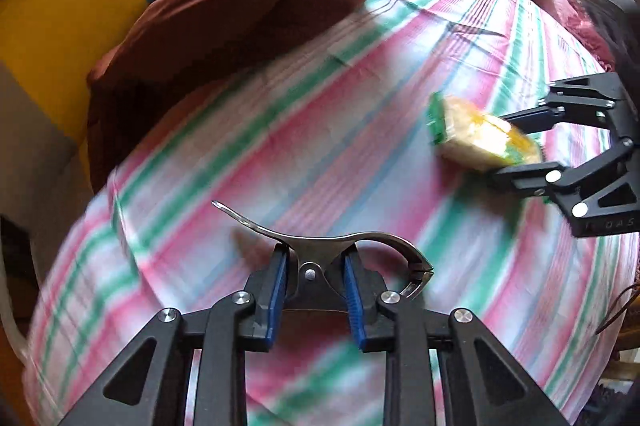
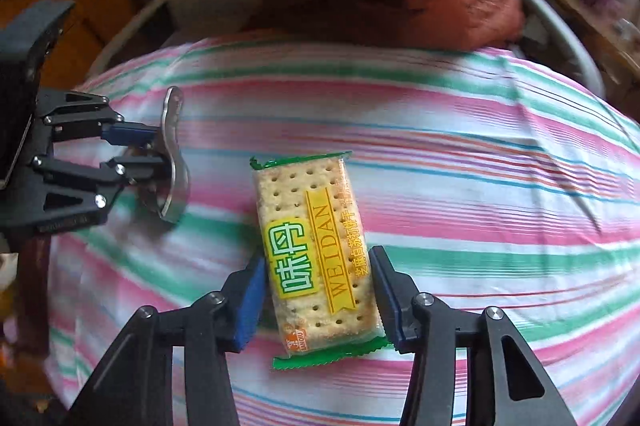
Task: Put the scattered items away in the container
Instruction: 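Grasp the silver clip with the left tool while the right tool grasps the WEIDAN pack, then carry the silver clip and WEIDAN pack over the gold tray with both tools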
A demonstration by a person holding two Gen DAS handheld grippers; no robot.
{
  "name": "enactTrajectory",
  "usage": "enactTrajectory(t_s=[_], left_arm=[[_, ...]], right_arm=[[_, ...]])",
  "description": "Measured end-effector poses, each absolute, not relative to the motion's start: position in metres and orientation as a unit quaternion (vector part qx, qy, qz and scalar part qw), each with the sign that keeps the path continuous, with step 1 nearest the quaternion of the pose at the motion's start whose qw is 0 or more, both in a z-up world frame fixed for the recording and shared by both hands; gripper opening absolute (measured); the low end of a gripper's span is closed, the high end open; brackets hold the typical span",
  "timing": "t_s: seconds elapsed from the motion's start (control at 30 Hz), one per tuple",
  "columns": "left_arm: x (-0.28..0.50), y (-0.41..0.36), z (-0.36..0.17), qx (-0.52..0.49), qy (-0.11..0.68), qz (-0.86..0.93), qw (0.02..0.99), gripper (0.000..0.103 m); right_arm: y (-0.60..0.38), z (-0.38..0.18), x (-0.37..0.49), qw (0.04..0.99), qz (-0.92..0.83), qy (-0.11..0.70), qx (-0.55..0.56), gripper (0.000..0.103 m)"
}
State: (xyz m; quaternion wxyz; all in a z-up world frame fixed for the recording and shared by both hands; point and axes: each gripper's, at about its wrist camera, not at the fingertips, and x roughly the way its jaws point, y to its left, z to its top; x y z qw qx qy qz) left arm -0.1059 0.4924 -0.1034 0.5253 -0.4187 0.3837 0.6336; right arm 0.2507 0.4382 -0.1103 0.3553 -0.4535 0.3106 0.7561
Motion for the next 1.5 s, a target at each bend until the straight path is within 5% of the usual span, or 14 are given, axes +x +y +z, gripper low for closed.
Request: enactTrajectory(t_s=[0.53, 1.5], left_arm=[[-0.041, 0.372, -0.098, -0.487, 0.235, 0.691, 0.48, 0.017], [-0.049, 0.161, 0.009, -0.38, 0.087, 0.814, 0.431, 0.016]], right_arm=[[0.408, -0.11, 0.225, 0.321, 0.767, 0.301, -0.467, 0.05], [0.28, -0.06, 0.108, 0.228, 0.82, 0.358, -0.384, 0.05]])
